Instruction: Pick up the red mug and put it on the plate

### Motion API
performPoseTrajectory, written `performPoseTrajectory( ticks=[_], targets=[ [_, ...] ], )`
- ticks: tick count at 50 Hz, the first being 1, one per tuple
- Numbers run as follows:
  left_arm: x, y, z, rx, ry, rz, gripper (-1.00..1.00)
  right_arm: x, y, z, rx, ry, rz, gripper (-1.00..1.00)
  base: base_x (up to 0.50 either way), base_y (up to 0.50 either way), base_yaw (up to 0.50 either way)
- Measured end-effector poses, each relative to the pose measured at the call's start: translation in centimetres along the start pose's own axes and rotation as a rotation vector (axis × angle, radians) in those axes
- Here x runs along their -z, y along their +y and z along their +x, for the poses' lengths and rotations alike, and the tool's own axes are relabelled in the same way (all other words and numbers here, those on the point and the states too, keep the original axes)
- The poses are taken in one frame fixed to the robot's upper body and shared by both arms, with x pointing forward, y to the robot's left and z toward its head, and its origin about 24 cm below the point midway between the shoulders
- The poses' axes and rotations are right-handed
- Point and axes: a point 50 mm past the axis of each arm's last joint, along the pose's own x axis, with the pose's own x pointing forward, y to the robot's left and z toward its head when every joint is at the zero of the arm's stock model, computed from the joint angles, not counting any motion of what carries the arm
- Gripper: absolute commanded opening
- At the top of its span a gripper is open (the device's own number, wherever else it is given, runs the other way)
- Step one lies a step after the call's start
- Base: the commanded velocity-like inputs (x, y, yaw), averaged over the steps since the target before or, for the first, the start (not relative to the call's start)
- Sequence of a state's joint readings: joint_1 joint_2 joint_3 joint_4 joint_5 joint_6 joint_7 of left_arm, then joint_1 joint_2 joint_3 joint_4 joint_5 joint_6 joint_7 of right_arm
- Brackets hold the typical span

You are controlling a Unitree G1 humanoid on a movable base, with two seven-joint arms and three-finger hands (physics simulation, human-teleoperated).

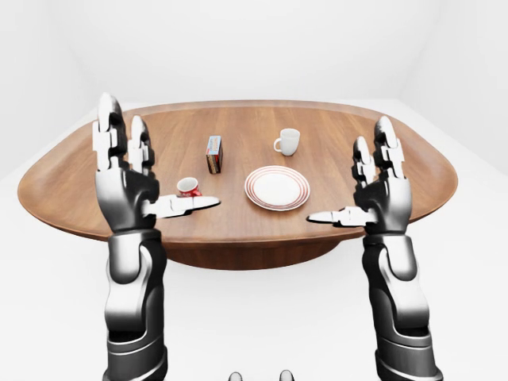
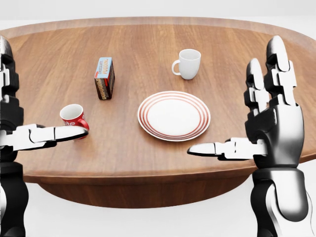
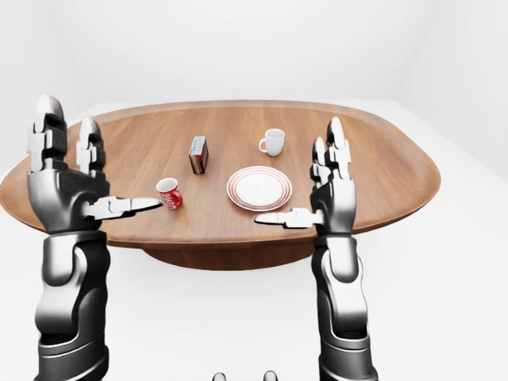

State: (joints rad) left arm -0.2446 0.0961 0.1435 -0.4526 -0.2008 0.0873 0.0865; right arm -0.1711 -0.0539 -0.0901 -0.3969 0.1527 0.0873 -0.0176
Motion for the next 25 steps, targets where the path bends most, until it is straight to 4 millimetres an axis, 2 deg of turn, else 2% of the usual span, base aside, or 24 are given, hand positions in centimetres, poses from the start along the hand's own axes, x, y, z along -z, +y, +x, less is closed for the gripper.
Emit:
performPoseTrajectory(
  ticks=[4, 10, 25],
  targets=[
    [-1.6, -0.1, 0.6, -0.002, -0.073, -0.021, 1.0, -1.5, 0.2, 0.3, -0.014, -0.065, 0.008, 1.0, 0.0, 0.11, 0.0],
    [-3.1, -0.1, 1.1, -0.007, -0.141, -0.043, 1.0, -2.8, 0.3, 0.5, -0.029, -0.124, 0.011, 1.0, 0.0, 0.49, 0.0],
    [-4.4, 0.1, 1.3, -0.014, -0.194, -0.058, 1.0, -4.3, 0.5, 0.5, -0.052, -0.19, 0.016, 1.0, 0.0, 0.5, 0.0]
  ],
)
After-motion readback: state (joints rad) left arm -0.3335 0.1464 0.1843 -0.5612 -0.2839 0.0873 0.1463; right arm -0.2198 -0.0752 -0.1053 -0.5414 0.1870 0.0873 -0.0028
